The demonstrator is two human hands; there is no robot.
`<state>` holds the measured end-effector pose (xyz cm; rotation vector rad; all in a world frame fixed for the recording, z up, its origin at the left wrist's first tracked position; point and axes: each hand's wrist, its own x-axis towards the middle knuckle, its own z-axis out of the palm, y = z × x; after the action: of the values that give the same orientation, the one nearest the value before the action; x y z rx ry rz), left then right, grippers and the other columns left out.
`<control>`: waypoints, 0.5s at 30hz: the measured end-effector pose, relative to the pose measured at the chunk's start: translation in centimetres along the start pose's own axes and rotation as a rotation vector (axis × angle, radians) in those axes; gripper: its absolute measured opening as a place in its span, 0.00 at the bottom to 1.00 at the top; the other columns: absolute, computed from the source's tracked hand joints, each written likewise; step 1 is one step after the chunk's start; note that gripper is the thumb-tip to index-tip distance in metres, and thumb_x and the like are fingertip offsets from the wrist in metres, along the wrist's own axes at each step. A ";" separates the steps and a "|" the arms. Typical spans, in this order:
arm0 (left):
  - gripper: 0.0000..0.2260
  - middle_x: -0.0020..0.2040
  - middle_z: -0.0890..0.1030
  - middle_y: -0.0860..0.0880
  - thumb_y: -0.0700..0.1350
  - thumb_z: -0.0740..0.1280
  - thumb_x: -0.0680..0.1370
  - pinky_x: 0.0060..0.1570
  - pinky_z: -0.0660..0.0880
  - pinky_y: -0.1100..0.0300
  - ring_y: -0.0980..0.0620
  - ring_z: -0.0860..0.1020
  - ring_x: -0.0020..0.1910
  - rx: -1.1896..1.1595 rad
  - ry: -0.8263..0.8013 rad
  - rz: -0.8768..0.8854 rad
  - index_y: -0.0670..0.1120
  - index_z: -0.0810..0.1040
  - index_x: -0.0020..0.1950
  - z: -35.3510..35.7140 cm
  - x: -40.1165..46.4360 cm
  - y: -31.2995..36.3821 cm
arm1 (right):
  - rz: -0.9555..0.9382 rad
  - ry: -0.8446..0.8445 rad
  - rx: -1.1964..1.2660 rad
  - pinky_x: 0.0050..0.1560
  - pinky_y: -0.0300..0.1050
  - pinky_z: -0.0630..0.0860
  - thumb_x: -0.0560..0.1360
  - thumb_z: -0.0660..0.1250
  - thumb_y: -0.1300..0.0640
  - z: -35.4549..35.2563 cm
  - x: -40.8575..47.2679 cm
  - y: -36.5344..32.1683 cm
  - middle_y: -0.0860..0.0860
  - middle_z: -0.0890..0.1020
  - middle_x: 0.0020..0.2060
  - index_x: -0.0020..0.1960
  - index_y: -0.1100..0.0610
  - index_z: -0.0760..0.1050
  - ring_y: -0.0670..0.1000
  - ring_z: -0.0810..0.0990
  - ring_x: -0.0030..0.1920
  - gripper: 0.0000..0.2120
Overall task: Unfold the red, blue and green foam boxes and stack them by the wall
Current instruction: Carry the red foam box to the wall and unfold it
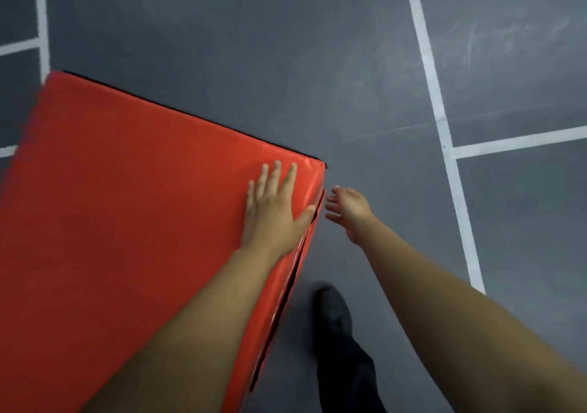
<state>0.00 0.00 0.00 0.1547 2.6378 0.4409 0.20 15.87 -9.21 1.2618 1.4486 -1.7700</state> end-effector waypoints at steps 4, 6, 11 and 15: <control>0.39 0.82 0.59 0.46 0.67 0.64 0.75 0.79 0.43 0.39 0.45 0.50 0.82 0.169 0.127 0.133 0.53 0.59 0.82 3.2 5.3 2.0 | 0.037 -0.007 0.011 0.50 0.47 0.79 0.84 0.59 0.53 -0.8 6.3 2.6 0.55 0.83 0.51 0.51 0.57 0.77 0.53 0.82 0.53 0.11; 0.32 0.74 0.72 0.49 0.64 0.66 0.75 0.78 0.45 0.38 0.46 0.59 0.80 0.216 0.208 0.131 0.54 0.69 0.76 4.2 6.6 2.6 | 0.060 -0.010 0.022 0.49 0.45 0.79 0.84 0.60 0.51 -1.0 8.6 3.6 0.54 0.83 0.52 0.53 0.58 0.77 0.53 0.82 0.56 0.12; 0.12 0.60 0.78 0.53 0.56 0.66 0.77 0.78 0.51 0.41 0.48 0.71 0.70 0.245 0.377 0.118 0.56 0.79 0.58 5.5 7.8 2.4 | 0.089 -0.051 0.042 0.48 0.46 0.79 0.83 0.60 0.48 0.5 14.8 5.5 0.52 0.83 0.51 0.56 0.58 0.77 0.52 0.82 0.52 0.14; 0.11 0.58 0.78 0.53 0.56 0.65 0.79 0.78 0.53 0.40 0.48 0.73 0.67 0.228 0.404 0.131 0.54 0.80 0.57 5.1 7.5 2.7 | 0.069 -0.052 0.004 0.60 0.55 0.78 0.84 0.58 0.48 1.4 16.9 5.4 0.55 0.81 0.53 0.58 0.59 0.75 0.52 0.81 0.48 0.15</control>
<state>-4.22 5.39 -6.59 0.3451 3.0857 0.2288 -2.99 15.66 -26.75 1.2429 1.3573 -1.7478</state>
